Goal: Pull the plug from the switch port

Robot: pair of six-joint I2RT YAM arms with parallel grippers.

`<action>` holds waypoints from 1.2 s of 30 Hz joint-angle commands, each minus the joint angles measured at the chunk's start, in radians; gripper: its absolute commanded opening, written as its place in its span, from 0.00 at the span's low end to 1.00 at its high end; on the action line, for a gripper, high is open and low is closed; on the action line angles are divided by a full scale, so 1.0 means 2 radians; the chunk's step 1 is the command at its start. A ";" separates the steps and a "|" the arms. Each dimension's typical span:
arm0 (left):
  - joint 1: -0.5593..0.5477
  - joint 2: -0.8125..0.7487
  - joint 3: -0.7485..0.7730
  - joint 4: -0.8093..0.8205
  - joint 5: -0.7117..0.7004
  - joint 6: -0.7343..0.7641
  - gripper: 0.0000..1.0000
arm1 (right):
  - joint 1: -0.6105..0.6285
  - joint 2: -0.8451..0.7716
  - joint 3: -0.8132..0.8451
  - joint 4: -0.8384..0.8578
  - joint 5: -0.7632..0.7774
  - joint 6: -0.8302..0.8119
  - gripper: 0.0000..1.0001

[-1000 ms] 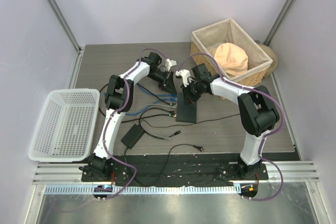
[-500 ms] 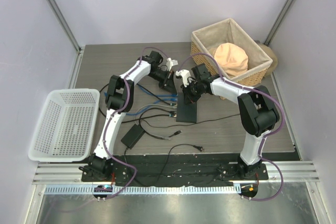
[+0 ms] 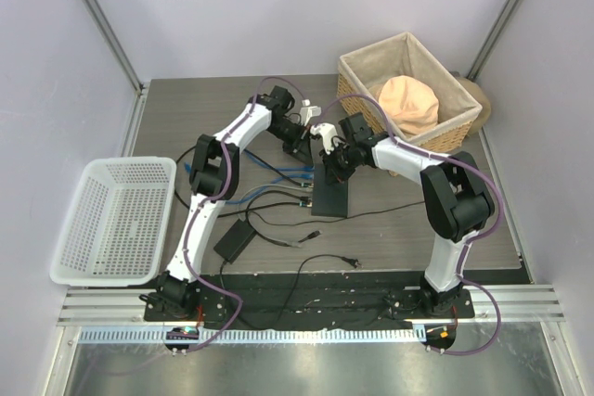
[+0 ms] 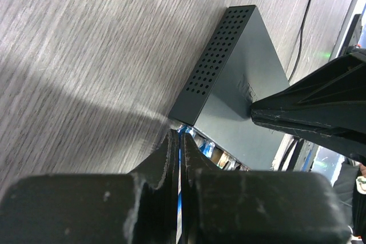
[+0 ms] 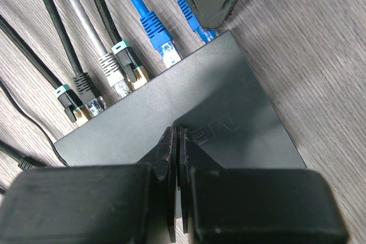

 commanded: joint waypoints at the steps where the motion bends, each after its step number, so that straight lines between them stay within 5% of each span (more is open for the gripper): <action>1: -0.012 0.020 -0.028 -0.082 -0.047 0.016 0.00 | 0.005 0.014 -0.028 -0.013 0.043 -0.018 0.01; 11: 0.003 -0.011 -0.118 -0.098 -0.078 0.057 0.00 | 0.005 0.013 -0.035 -0.011 0.047 -0.021 0.01; 17: 0.019 -0.017 -0.075 -0.085 -0.086 0.035 0.00 | 0.005 0.014 -0.035 -0.009 0.048 -0.021 0.01; 20: 0.020 -0.024 -0.062 -0.068 -0.075 0.008 0.20 | 0.005 0.016 -0.034 -0.008 0.048 -0.023 0.01; 21: 0.022 -0.026 -0.062 -0.059 -0.071 -0.005 0.33 | 0.005 0.017 -0.034 -0.009 0.048 -0.024 0.02; 24: 0.024 -0.027 -0.068 -0.057 -0.049 -0.011 0.42 | 0.004 0.017 -0.033 -0.005 0.051 -0.024 0.01; 36: 0.013 -0.010 -0.103 -0.075 -0.033 -0.004 0.43 | 0.005 0.017 -0.035 0.001 0.048 -0.020 0.01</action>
